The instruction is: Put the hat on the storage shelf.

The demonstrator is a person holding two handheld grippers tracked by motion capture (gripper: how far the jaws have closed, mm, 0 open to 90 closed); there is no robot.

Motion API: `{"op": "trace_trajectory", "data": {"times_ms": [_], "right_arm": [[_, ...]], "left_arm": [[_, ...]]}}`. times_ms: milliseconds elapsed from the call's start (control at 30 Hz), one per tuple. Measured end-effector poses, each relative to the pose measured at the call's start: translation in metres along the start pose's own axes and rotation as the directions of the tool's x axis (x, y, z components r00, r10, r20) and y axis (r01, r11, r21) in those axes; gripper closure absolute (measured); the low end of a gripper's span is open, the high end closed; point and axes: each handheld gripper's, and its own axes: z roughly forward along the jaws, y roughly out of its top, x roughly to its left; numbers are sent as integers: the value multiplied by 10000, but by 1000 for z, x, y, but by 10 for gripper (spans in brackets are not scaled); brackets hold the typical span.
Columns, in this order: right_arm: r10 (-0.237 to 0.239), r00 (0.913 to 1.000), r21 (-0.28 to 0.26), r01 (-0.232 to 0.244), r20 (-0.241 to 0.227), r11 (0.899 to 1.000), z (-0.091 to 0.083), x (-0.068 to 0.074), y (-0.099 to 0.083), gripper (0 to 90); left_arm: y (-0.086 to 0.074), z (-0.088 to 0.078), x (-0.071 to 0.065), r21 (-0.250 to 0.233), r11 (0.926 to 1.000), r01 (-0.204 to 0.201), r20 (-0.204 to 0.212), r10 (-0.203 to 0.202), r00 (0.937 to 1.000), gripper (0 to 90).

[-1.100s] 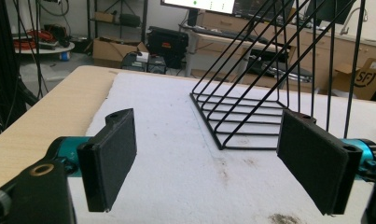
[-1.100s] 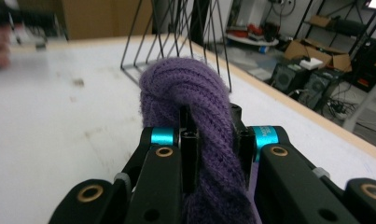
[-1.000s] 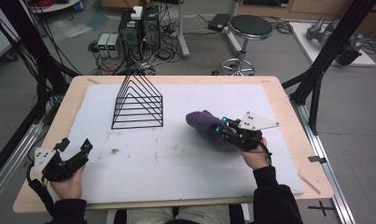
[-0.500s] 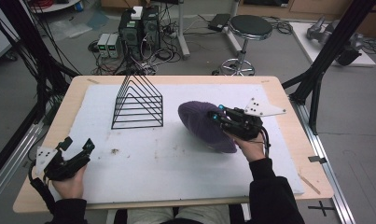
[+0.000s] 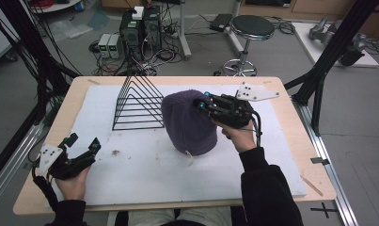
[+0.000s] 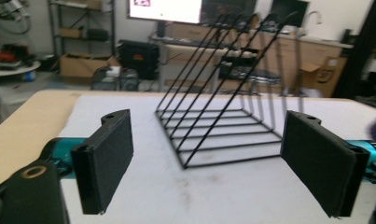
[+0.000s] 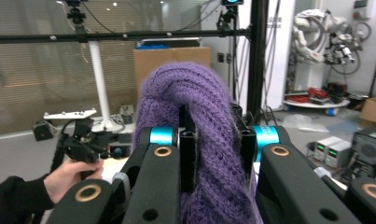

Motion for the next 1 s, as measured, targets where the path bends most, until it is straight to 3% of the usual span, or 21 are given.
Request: {"op": "trace_trajectory", "data": {"times_ms": [133,267,467,600,700,767,833,900,1000], "right_arm": [[-14,9995,-111,10,-319,9999,11,1,10,778],[-41,9984,-181,31,-572,9998,19,3,21,777],[-28,9942,-355,-10,-1072,9994,27,4,33,775],[48,9917,-335,-92,-1282,9994,31,4,37,773],[54,9895,-322,-102,-1446,9994,34,2,38,773],[97,9872,-361,-157,-1589,9992,36,1,38,773],[128,9860,-407,-199,-1664,9990,38,0,38,773],[225,9847,-441,-306,-1727,9986,39,-1,38,773],[265,9823,-439,-352,-1853,9984,40,-2,38,773]], "left_arm": [[10,7,-4,-125,9999,33,1071,-20,9942,149],[14,15,-6,44,9996,295,1965,-298,9801,136],[24,23,-9,413,9983,406,3361,-521,9404,127],[36,31,-17,452,9990,40,4039,-219,9145,127],[43,44,-25,601,9978,-296,4583,-12,8888,127],[47,54,-32,755,9950,-654,4964,194,8679,127],[50,65,-40,993,9887,-1125,5456,404,8370,127],[52,75,-45,1181,9855,-1215,5874,293,8088,127],[50,84,-49,1267,9846,-1202,6221,155,7828,128]]}}
